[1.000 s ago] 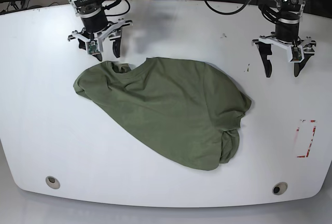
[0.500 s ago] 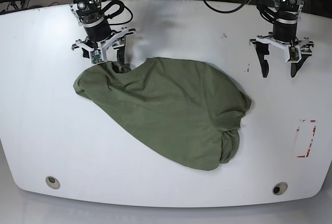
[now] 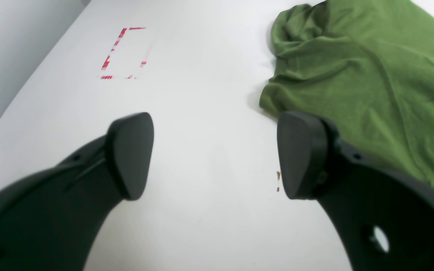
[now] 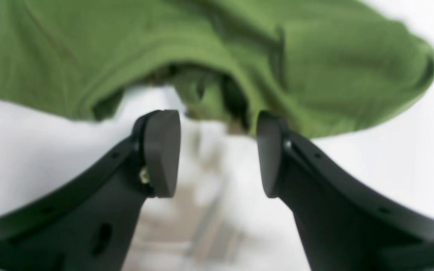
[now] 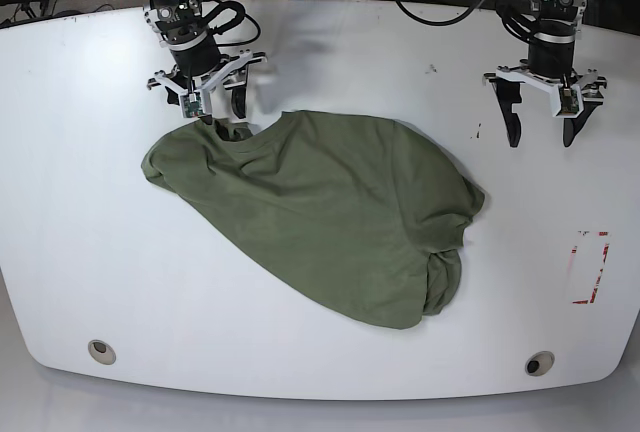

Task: Fold the T-shirt properly

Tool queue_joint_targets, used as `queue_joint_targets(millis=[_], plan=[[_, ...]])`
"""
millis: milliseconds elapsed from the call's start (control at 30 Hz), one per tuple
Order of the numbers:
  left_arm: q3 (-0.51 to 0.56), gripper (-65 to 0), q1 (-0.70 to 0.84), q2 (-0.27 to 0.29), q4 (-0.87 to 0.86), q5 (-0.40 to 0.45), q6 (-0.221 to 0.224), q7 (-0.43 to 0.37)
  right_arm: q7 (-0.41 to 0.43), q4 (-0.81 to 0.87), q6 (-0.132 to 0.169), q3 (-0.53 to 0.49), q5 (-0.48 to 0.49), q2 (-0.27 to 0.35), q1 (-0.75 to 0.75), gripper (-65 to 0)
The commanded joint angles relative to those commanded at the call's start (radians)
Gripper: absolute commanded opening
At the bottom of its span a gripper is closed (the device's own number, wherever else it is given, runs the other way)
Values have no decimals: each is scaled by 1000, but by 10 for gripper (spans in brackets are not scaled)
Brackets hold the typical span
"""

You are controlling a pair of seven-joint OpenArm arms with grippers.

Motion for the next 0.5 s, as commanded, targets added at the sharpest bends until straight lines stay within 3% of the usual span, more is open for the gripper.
queue_joint_targets(millis=[500], plan=[[-15, -173, 24, -3, -1, -8, 1, 5, 29, -103, 38, -7, 13, -39, 62, -338]])
